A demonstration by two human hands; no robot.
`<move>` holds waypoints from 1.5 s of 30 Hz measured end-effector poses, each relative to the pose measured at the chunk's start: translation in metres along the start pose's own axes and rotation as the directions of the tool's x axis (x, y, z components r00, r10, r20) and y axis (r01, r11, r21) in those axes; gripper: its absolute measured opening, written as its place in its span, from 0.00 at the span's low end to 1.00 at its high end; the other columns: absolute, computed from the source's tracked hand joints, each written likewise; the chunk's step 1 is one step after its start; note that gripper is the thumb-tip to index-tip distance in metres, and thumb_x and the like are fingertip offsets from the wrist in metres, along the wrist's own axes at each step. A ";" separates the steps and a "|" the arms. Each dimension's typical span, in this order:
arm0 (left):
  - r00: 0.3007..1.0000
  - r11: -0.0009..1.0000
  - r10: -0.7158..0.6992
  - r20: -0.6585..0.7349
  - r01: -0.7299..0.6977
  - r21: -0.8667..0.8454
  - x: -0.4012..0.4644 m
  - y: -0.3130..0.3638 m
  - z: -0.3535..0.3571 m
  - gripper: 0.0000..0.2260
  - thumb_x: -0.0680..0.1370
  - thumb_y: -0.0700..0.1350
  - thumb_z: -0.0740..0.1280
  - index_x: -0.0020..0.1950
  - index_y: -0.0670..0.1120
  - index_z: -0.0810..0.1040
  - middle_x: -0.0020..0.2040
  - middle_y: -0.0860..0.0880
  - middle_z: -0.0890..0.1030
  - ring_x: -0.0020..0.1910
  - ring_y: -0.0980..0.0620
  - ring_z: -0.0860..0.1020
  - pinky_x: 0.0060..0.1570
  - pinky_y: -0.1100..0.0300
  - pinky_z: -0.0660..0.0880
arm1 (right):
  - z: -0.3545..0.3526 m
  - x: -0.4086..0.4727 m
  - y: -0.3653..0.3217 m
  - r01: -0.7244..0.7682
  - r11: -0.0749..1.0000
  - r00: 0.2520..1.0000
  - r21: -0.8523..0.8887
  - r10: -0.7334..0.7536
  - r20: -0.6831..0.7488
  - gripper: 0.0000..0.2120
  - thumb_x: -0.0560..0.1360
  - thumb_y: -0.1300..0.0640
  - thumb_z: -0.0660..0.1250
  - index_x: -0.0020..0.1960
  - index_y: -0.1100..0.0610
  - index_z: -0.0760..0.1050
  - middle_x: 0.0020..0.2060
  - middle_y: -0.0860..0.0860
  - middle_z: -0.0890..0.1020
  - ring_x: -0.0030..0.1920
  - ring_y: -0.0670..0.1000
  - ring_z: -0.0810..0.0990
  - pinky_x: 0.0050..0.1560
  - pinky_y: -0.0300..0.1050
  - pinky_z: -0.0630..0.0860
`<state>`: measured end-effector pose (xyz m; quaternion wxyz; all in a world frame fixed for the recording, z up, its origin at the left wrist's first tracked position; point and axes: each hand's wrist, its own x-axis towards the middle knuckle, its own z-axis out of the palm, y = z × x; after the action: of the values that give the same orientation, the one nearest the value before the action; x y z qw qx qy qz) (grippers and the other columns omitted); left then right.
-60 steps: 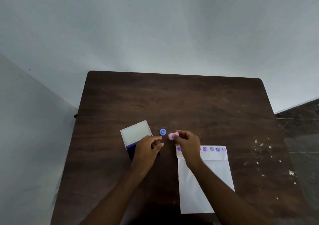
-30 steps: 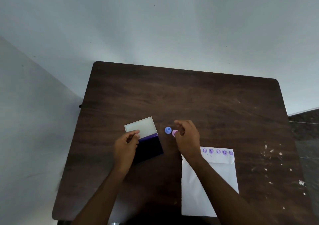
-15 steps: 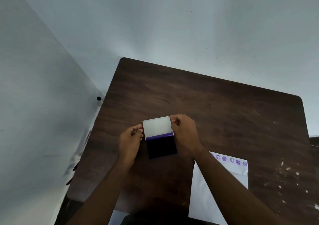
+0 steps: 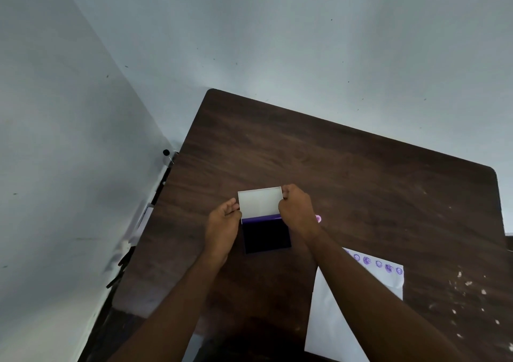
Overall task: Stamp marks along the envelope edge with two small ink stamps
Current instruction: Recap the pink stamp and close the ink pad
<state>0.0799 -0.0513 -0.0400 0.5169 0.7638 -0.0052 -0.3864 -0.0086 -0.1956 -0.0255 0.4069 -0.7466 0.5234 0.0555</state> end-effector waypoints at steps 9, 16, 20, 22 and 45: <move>0.999 0.999 0.039 -0.030 -0.039 0.005 -0.004 0.006 -0.005 0.14 0.78 0.42 0.64 0.65 0.48 0.75 0.55 0.53 0.81 0.51 0.61 0.78 0.47 0.65 0.75 | -0.016 -0.004 0.007 -0.021 0.987 0.995 0.162 0.036 -0.090 0.19 0.76 0.61 0.60 0.66 0.59 0.71 0.58 0.57 0.81 0.58 0.55 0.79 0.58 0.46 0.74; 0.999 0.998 0.038 -0.040 -0.039 -0.043 -0.018 0.004 -0.011 0.12 0.79 0.42 0.63 0.61 0.48 0.77 0.49 0.52 0.84 0.49 0.57 0.80 0.46 0.63 0.77 | -0.019 -0.017 0.020 -0.007 0.971 0.987 0.240 0.046 -0.154 0.07 0.75 0.59 0.64 0.48 0.56 0.81 0.43 0.53 0.85 0.44 0.51 0.84 0.48 0.54 0.82; 0.997 0.996 0.019 -0.072 -0.025 -0.082 -0.025 -0.002 -0.012 0.09 0.80 0.49 0.62 0.52 0.48 0.81 0.42 0.49 0.85 0.45 0.51 0.82 0.48 0.55 0.79 | -0.016 -0.030 0.029 -0.036 0.935 0.966 0.352 0.122 -0.226 0.14 0.76 0.55 0.64 0.37 0.61 0.81 0.32 0.56 0.84 0.34 0.55 0.85 0.40 0.55 0.83; 0.997 0.997 0.020 -0.076 -0.026 -0.073 -0.028 -0.006 -0.013 0.11 0.80 0.52 0.61 0.49 0.49 0.81 0.40 0.49 0.85 0.42 0.51 0.82 0.46 0.56 0.78 | -0.015 -0.036 0.033 -0.049 0.940 0.964 0.339 0.133 -0.229 0.16 0.76 0.53 0.64 0.35 0.62 0.80 0.32 0.57 0.85 0.31 0.54 0.84 0.37 0.49 0.83; 0.991 0.968 -0.004 -0.133 0.037 0.250 -0.032 -0.034 -0.003 0.07 0.70 0.42 0.75 0.47 0.47 0.82 0.41 0.50 0.85 0.36 0.59 0.81 0.34 0.69 0.74 | 0.027 -0.056 0.061 -0.111 0.979 0.973 0.169 0.142 -0.185 0.04 0.73 0.60 0.71 0.40 0.58 0.80 0.41 0.50 0.84 0.40 0.45 0.81 0.36 0.32 0.73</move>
<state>0.0462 -0.0198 -0.0472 0.4109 0.8471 -0.0123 -0.3369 -0.0751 -0.1440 -0.0486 0.4069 -0.6790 0.6101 -0.0340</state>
